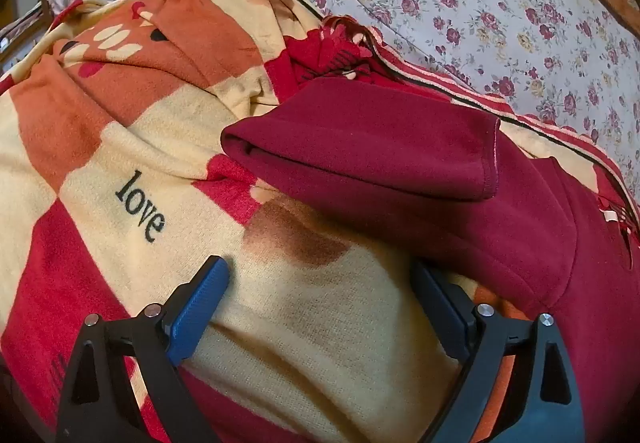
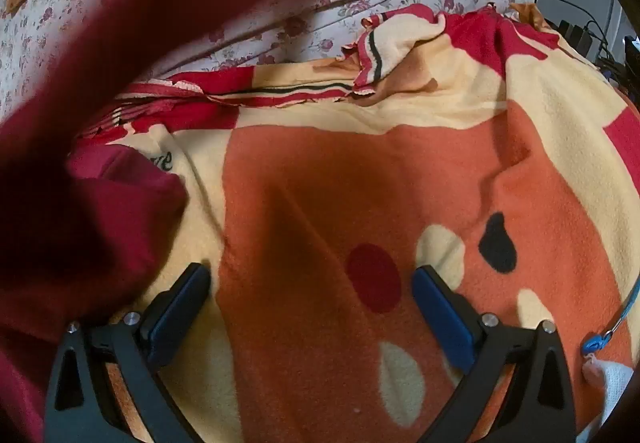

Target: Fold small clothes

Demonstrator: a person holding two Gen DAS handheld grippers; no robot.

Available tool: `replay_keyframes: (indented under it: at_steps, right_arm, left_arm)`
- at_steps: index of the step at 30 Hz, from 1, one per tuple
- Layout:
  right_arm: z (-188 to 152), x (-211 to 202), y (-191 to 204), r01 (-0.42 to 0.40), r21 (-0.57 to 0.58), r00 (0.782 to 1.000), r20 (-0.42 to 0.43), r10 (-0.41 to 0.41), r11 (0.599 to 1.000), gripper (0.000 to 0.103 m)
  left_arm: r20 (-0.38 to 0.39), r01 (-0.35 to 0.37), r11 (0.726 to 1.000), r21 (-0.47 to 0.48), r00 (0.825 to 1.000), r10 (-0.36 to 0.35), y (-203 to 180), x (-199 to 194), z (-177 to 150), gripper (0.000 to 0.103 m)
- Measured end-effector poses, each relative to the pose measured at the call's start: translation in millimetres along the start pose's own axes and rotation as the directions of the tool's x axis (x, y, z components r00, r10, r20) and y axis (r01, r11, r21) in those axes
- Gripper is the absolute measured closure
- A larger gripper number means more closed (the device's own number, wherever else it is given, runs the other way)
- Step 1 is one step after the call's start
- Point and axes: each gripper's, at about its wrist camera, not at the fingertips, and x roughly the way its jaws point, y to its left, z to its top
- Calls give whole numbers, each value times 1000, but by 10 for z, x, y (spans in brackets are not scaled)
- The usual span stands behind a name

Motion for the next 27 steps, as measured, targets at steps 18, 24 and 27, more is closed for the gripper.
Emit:
replay_keyframes:
  at_steps: [18,24,27]
  right_arm:
    - [-2,-1,11,1,-3,1000,-3,-1,1000,0]
    - [33,-68,42,-21,-25,998,-57,20,999,0]
    - [-68,-325,27,-60,-18,994,-88,58,998,0]
  left_arm:
    - [-5,73,996,45,997,-73,-25,-256,-155,29]
    - [0,144,984,101,989,-145,-209,-568,-221,30]
    - [29,169,979,114,984,-173,-281,-765,-266,30]
